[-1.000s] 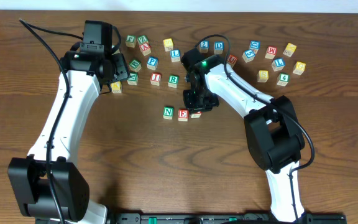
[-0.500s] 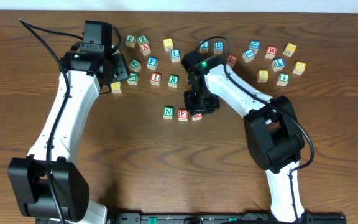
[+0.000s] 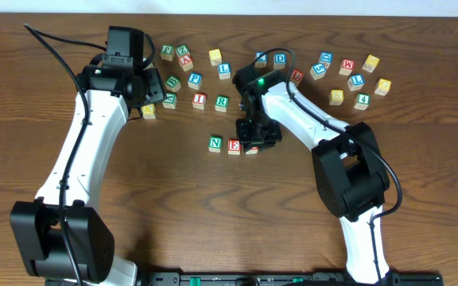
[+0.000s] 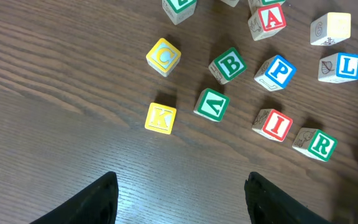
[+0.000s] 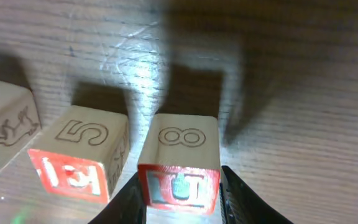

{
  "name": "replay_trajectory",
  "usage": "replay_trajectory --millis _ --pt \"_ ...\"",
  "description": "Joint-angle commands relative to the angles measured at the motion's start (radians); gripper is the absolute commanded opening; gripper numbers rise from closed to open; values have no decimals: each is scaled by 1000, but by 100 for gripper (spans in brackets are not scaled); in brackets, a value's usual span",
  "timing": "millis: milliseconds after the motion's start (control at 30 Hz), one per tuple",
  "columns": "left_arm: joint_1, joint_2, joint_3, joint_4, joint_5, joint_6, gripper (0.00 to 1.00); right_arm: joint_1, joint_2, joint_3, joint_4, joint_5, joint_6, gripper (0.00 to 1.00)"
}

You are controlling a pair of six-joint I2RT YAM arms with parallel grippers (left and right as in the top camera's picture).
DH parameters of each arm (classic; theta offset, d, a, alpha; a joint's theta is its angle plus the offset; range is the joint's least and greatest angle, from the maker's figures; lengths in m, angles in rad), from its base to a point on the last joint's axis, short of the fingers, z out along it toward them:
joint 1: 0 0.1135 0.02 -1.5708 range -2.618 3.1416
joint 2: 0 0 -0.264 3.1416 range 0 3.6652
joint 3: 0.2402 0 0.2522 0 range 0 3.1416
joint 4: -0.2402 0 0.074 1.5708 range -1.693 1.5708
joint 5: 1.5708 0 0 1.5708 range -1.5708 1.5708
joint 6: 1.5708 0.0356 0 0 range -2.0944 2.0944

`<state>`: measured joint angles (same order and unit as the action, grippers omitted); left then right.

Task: Spell out NEURIPS
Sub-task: 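Grasp the red U block and lower it right of E, then release the U block and raise the right gripper back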

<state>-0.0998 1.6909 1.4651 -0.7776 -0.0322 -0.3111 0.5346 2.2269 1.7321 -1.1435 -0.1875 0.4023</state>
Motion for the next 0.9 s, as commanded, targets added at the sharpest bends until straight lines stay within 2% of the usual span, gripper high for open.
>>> replay_trajectory --millis 0,333,867 --pt "3 6 10 1 -12 -5 64 6 -10 52 -11 -5 11 33" --pt "3 6 10 1 -12 -5 64 -1 -11 134 -88 2 -10 31" --pt "3 6 10 1 -12 -5 65 -19 -11 370 -228 40 -60 31"
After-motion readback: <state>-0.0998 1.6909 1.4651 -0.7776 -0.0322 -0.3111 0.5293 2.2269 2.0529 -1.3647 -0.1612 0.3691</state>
